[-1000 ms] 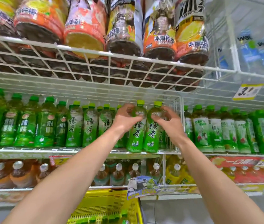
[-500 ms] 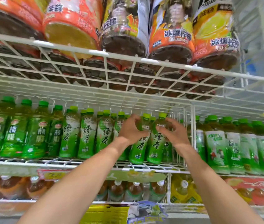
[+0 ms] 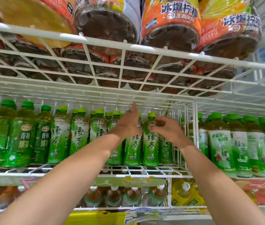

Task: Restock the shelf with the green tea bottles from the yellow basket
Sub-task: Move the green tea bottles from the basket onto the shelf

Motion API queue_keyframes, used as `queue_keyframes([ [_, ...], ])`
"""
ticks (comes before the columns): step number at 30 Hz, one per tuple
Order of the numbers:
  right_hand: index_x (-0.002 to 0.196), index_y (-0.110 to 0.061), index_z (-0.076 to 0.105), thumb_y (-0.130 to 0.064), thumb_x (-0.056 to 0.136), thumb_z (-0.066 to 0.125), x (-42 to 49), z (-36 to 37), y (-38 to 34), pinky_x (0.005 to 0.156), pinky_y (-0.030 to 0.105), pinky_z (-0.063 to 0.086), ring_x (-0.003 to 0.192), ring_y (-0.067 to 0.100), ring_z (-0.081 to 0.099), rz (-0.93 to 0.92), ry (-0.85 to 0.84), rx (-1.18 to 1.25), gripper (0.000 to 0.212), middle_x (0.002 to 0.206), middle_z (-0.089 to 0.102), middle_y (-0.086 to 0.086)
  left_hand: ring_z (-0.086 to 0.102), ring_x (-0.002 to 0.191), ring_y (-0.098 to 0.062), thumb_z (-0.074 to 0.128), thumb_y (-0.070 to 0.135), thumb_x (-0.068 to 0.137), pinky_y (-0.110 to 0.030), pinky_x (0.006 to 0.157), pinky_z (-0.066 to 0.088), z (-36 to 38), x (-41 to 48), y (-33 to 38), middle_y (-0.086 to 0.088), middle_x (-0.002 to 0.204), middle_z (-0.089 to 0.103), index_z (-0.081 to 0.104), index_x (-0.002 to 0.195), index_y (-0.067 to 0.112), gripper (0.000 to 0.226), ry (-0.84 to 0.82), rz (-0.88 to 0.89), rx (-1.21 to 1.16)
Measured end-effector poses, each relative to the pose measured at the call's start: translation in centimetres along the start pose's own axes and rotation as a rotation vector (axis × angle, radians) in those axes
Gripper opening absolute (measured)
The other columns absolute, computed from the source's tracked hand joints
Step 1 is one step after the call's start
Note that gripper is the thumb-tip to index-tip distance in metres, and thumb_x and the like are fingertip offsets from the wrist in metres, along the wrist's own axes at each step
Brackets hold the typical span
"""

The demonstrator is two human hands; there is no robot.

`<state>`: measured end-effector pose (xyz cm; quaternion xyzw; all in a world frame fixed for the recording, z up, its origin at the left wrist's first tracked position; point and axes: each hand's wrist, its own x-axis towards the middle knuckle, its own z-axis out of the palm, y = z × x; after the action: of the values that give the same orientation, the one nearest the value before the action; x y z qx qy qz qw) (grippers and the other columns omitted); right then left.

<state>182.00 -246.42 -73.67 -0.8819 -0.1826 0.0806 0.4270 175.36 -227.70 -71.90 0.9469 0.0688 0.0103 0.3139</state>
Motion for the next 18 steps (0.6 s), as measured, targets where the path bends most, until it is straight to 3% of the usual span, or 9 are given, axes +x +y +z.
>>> queue_keyframes([
  [3, 0.132, -0.024, 0.058, -0.040, 0.067, 0.091, 1.1, 0.1, -0.6, 0.086, 0.033, 0.054, 0.097, 0.011, 0.067, 0.007, -0.033, -0.024, 0.075, 0.108, 0.068, -0.006, 0.043, 0.138, -0.032, 0.091, 0.023, 0.071, -0.039, 0.107, 0.041, -0.9, 1.0, -0.2, -0.014, 0.151, 0.041, 0.026, 0.154, 0.013, 0.106, -0.041, 0.011, 0.107],
  [5, 0.138, -0.026, 0.051, -0.026, 0.070, 0.092, 1.6, -0.1, -1.2, 0.093, 0.038, 0.056, 0.103, 0.013, 0.067, -0.008, -0.066, -0.057, 0.079, 0.114, 0.068, -0.004, 0.047, 0.132, -0.030, 0.092, 0.025, 0.070, -0.036, 0.097, 0.044, -1.3, 1.6, -0.4, -0.012, 0.145, 0.045, 0.035, 0.148, 0.013, 0.098, -0.061, 0.016, 0.132],
  [7, 0.131, -0.024, 0.058, -0.024, 0.071, 0.090, 2.2, 0.0, -1.7, 0.094, 0.040, 0.056, 0.099, 0.011, 0.069, -0.064, -0.095, -0.164, 0.068, 0.108, 0.071, -0.007, 0.049, 0.129, -0.030, 0.092, 0.028, 0.071, -0.033, 0.088, 0.042, -2.0, 2.1, -0.8, -0.012, 0.144, 0.046, 0.038, 0.145, 0.013, 0.093, -0.087, 0.027, 0.156],
  [13, 0.116, -0.016, 0.066, -0.022, 0.066, 0.092, 3.2, -0.4, -2.6, 0.083, 0.034, 0.057, 0.090, 0.015, 0.071, -0.100, -0.121, -0.242, 0.056, 0.098, 0.074, 0.000, 0.048, 0.129, -0.028, 0.090, 0.034, 0.073, -0.037, 0.098, 0.045, -2.9, 2.5, -1.8, -0.010, 0.146, 0.047, 0.040, 0.144, 0.014, 0.089, -0.135, 0.075, 0.162],
  [18, 0.122, -0.022, 0.065, -0.021, 0.069, 0.092, 2.9, 0.1, -1.2, 0.090, 0.033, 0.057, 0.094, 0.011, 0.070, -0.083, -0.084, -0.143, 0.060, 0.102, 0.074, -0.004, 0.041, 0.140, -0.029, 0.089, 0.034, 0.075, -0.043, 0.110, 0.040, -2.9, 2.1, -2.2, -0.010, 0.156, 0.039, 0.032, 0.153, 0.017, 0.098, -0.145, 0.101, 0.123],
])
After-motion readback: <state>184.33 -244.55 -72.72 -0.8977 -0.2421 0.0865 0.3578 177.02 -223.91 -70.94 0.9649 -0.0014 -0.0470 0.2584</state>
